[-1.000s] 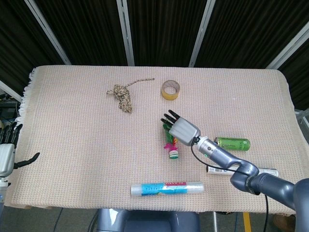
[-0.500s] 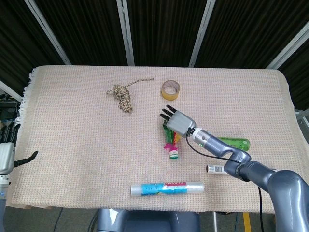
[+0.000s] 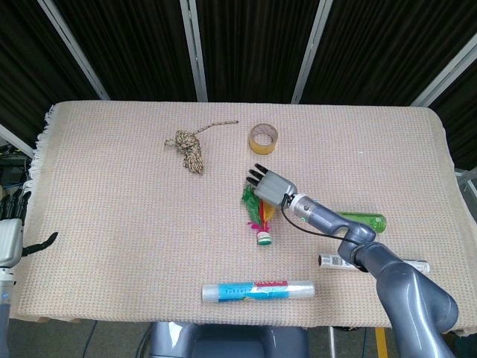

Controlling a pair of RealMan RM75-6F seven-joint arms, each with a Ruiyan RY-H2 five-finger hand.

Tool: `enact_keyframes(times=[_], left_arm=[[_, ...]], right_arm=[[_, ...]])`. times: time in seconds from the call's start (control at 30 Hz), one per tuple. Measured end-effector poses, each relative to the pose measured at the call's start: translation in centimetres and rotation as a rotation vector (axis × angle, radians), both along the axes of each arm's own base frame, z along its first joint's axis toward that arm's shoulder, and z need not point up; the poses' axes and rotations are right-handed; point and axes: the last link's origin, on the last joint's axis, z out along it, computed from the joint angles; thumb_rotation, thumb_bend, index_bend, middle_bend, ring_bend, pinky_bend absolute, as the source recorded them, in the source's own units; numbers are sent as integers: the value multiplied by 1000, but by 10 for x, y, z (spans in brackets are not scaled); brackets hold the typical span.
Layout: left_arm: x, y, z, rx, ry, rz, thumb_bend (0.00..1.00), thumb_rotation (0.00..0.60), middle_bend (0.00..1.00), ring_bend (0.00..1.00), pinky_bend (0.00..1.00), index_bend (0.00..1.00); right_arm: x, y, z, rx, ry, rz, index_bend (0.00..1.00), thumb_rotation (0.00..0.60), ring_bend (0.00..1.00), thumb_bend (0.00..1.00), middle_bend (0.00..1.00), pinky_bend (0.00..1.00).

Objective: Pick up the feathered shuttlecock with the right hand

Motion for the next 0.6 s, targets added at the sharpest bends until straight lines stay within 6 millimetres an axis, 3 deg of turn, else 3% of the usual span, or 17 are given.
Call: enact_keyframes(times=[0.1,0.27,0.33,0.6], left_arm=[[-1,1,0,-3,-1,3,176,360,0,0,0,0],[-2,1,0,-7,-5,4,179,359,0,0,0,0],[-2,2,0,-6,-7,3,177,360,0,0,0,0],[-1,2,3,-6,-29,-6,178,360,0,0,0,0]], right_arm=[[-2,-1,-2,4,3,-5,509,600,12,190,173,102],[-2,-1,-4,12,-12,9,706,600,170,291,337,372],[-1,0,-3,12,-18,24,738,600,199,323,361,426],[-3,8,6,-6,-34,99,749,600,210,339,368,490]])
